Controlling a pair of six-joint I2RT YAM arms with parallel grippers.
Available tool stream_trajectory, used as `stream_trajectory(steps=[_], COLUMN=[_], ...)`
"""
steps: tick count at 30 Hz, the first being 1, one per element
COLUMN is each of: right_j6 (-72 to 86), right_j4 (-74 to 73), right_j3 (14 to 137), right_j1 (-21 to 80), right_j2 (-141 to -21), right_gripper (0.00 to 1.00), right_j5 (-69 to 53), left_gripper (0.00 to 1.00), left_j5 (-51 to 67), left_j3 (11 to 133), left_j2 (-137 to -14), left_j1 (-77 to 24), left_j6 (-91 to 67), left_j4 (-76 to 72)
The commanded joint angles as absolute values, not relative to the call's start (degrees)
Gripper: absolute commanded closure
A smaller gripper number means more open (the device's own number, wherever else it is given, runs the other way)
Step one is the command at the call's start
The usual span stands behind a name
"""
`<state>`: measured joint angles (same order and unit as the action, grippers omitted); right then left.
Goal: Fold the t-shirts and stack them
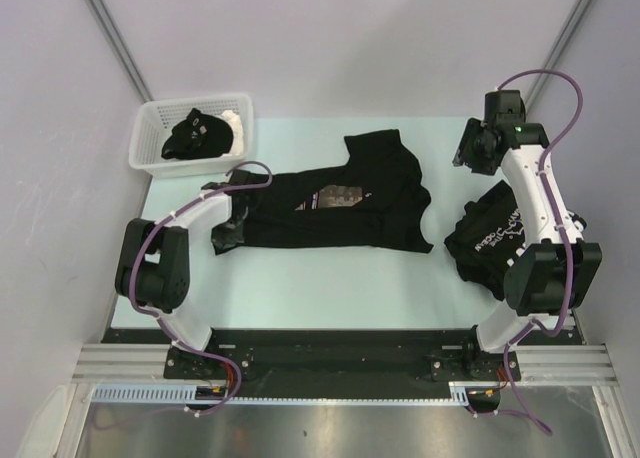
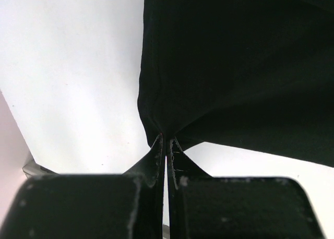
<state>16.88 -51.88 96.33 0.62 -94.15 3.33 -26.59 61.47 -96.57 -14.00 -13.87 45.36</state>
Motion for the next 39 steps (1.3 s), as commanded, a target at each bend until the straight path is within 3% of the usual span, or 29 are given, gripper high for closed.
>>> stream_trajectory(steps=[1,8,11,23,39], right_j6=[16.8,17.0,17.1,19.2,20.5], right_j4=[-50.7,-50.5,-50.4,-49.8,-44.9], right_j3=[95.2,94.9,94.7,91.9,79.5], right_j1=[0.4,0.4,0.4,9.0,15.3], right_j2=[-91.8,-92.1,-92.3,-92.6,-97.1], right_gripper=[0.48,0.48,0.48,0.48,0.51], right_j5=[2.4,1.8,1.0,0.6,-1.0], left_gripper=[1.00,0.68,0.62,0.62,0.62], left_j5=[-29.9,-30.0,-29.2,-23.3,-18.7], left_j3=[61.4,62.0,62.3,72.2,71.9], left_j2=[-94.8,-95.4,-95.3,-93.7,-90.1], left_j1=[-12.9,-12.7,-12.7,-12.8,-13.2], left_j6=[-13.0,-14.5,-15.2,-16.4,-17.3], left_j4=[46.5,47.4,47.5,50.7,51.2])
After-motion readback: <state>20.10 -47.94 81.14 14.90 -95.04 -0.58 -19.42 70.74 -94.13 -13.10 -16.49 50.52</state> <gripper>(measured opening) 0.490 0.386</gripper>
